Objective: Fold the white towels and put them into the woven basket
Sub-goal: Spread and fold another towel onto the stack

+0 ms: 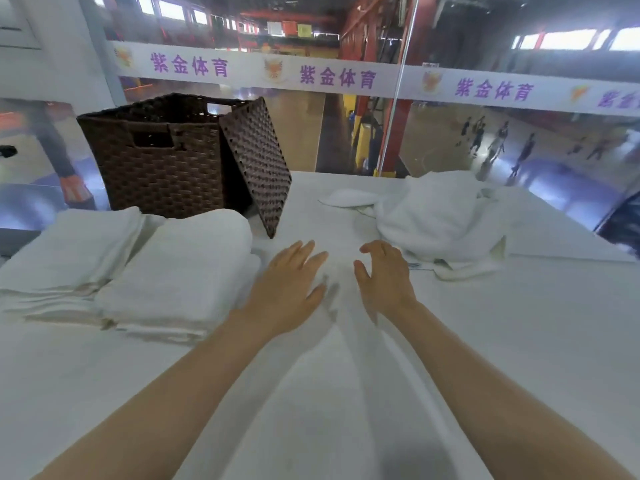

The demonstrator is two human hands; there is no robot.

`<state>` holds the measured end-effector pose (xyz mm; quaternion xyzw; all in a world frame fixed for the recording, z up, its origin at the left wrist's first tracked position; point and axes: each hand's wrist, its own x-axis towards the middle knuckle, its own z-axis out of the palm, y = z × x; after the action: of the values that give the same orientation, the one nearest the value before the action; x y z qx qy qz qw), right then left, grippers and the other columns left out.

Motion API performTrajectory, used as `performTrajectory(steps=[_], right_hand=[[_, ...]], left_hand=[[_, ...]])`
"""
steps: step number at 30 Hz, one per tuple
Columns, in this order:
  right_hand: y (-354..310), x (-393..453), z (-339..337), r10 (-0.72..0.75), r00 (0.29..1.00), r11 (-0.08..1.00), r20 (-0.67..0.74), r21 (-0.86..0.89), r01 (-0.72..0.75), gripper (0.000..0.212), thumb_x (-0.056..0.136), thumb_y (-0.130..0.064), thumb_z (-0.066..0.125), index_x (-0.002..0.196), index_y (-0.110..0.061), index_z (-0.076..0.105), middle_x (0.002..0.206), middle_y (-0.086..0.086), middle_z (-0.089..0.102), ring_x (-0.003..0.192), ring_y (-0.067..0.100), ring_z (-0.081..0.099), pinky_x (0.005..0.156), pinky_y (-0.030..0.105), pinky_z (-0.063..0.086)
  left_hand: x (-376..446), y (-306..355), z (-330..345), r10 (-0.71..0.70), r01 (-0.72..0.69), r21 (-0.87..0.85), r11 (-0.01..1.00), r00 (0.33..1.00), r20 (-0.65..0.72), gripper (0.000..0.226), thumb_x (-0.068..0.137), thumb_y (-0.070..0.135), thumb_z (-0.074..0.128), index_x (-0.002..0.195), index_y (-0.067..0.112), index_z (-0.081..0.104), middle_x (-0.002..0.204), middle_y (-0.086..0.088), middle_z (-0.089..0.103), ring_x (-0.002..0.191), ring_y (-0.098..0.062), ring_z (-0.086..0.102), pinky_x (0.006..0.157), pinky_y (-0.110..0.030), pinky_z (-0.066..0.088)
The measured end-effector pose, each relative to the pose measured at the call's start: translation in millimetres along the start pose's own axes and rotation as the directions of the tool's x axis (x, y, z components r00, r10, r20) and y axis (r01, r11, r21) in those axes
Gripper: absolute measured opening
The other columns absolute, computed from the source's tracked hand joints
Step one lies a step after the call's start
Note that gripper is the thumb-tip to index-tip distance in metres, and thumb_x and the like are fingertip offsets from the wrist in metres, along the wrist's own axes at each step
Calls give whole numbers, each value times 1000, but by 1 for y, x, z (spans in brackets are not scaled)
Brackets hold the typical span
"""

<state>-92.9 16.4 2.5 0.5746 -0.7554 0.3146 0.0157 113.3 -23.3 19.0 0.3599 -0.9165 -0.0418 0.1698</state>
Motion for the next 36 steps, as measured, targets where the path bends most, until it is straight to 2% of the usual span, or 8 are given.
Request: performTrajectory(steps=[8, 10, 15, 18, 21, 26, 31, 36], right_hand=[[117, -6, -55, 291, 954, 937, -76, -181, -300, 55, 87, -16, 59, 139, -17, 40, 145, 6, 39, 131, 31, 37, 107, 43, 31], [134, -3, -64, 286, 950, 924, -126, -226, -308, 65, 85, -12, 59, 144, -20, 35, 153, 8, 29, 135, 33, 32, 108, 46, 30], [158, 22, -67, 224, 969, 867, -107, -433, -248, 69, 91, -12, 52, 152, -29, 25, 164, 7, 3, 147, 32, 8, 118, 44, 12], [172, 40, -63, 248, 964, 834, -95, -485, -262, 50, 94, -25, 56, 142, -27, 42, 163, 9, 2, 148, 33, 4, 118, 48, 10], [181, 42, -51, 292, 947, 848, -134, -422, -321, 26, 91, -30, 59, 113, -17, 63, 153, 11, 27, 137, 37, 24, 111, 48, 27], [178, 17, -17, 200, 967, 958, -159, -175, -227, 32, 86, -35, 41, 96, -11, 59, 115, 16, 57, 107, 40, 50, 93, 48, 41], [131, -30, -16, 81, 985, 980, -150, 190, -52, 13, 91, -26, 50, 90, -13, 54, 86, 1, 51, 87, 25, 49, 73, 30, 35], [78, -91, -22, -110, 989, 978, 97, 190, 90, 10, 95, -32, 54, 91, -29, 46, 81, -6, 53, 70, 10, 49, 60, 21, 31]], left_hand=[[-7, 85, 85, -45, 78, -124, 989, 967, 249, 60, 99, 51, 22, 153, 27, 21, 164, -1, 10, 150, -20, 6, 121, -39, 3], [-15, 98, 96, -38, 46, -33, 998, 977, 210, 64, 93, 52, 12, 152, 28, 24, 163, 1, 15, 149, -19, 11, 121, -44, 4], [-11, 93, 97, -21, 32, -115, 993, 995, 94, 45, 96, 38, 37, 140, 33, 42, 155, 11, 33, 142, -9, 26, 118, -37, 10], [-10, 93, 100, -31, 38, -133, 990, 998, 50, 43, 90, 35, 42, 132, 34, 50, 148, 12, 42, 137, -8, 33, 114, -34, 15], [-7, 91, 103, -46, 48, -149, 988, 999, 13, 43, 87, 35, 45, 130, 34, 54, 143, 14, 46, 134, -6, 35, 113, -33, 17], [-6, 88, 108, -53, 49, -179, 983, 998, -20, 50, 85, 41, 35, 129, 31, 56, 140, 14, 49, 131, -5, 38, 113, -32, 19], [-7, 85, 103, -55, 56, -184, 981, 998, 12, 64, 87, 54, 21, 141, 27, 43, 143, 14, 46, 133, -6, 37, 114, -28, 15], [0, 79, 98, -151, 133, -532, 836, 988, 9, 75, 85, 62, 43, 150, 28, 26, 140, 12, 49, 122, -9, 51, 106, -35, 41]])
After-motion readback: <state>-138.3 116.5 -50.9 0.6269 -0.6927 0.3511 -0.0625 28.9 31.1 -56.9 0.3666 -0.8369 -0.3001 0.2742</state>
